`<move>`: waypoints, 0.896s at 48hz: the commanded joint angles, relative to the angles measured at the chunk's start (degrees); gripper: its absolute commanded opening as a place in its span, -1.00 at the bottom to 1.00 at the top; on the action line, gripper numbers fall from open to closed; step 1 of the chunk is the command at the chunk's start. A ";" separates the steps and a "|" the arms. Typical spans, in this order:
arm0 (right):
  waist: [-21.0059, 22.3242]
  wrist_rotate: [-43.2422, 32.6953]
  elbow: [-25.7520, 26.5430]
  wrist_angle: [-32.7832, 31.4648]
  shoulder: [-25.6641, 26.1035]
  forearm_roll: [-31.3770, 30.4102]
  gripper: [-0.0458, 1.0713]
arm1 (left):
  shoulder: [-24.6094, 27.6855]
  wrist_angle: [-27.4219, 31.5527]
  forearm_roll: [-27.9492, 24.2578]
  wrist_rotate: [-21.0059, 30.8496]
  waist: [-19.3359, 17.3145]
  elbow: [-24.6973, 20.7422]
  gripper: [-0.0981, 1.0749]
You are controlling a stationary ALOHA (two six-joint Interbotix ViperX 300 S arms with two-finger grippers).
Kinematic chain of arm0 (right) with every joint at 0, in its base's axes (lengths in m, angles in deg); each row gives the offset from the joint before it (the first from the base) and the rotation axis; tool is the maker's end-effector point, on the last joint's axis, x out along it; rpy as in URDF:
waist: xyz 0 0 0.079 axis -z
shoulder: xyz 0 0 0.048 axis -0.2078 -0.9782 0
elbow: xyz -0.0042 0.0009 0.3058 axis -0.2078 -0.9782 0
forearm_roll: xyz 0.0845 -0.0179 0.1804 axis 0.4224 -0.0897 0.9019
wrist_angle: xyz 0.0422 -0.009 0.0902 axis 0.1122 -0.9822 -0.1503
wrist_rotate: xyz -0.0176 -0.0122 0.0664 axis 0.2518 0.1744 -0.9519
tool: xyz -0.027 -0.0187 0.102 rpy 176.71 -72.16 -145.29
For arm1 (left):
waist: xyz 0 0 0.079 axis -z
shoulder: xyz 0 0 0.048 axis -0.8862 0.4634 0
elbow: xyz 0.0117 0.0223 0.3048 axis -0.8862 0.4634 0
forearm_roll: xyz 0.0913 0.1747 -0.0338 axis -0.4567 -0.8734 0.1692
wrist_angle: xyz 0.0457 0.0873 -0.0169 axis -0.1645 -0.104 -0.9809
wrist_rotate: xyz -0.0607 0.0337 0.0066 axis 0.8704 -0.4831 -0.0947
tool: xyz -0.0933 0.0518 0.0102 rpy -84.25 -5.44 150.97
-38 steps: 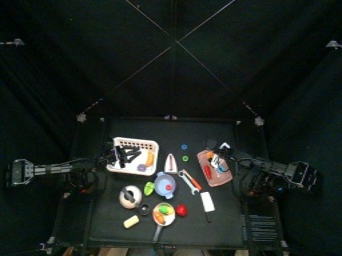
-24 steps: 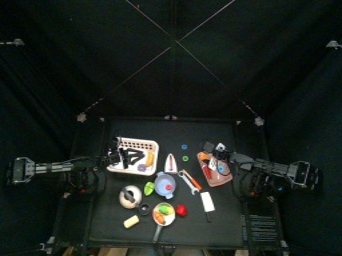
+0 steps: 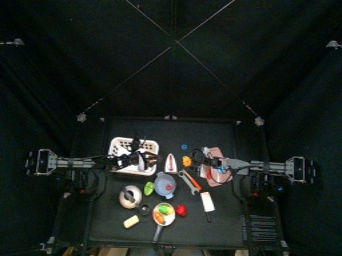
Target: Hand over yellow gear
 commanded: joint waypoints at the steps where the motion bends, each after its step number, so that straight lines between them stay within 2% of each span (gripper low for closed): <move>1: -0.35 -0.09 1.93 1.05 -0.97 -1.05 0.31 | 3.16 -0.26 1.58 -0.09 0.35 -3.96 0.49; 9: -0.35 -0.18 3.60 1.05 -4.39 -3.52 0.31 | 9.40 -0.18 4.39 -0.18 0.35 -8.35 0.49; 19: -0.53 -0.09 5.89 1.05 -7.73 -4.83 0.31 | 14.24 0.35 5.45 -0.18 0.35 -11.51 0.49; 43: -2.81 -0.09 8.88 1.05 -9.49 -7.65 0.31 | 20.21 0.62 5.89 -0.18 1.41 -15.64 0.47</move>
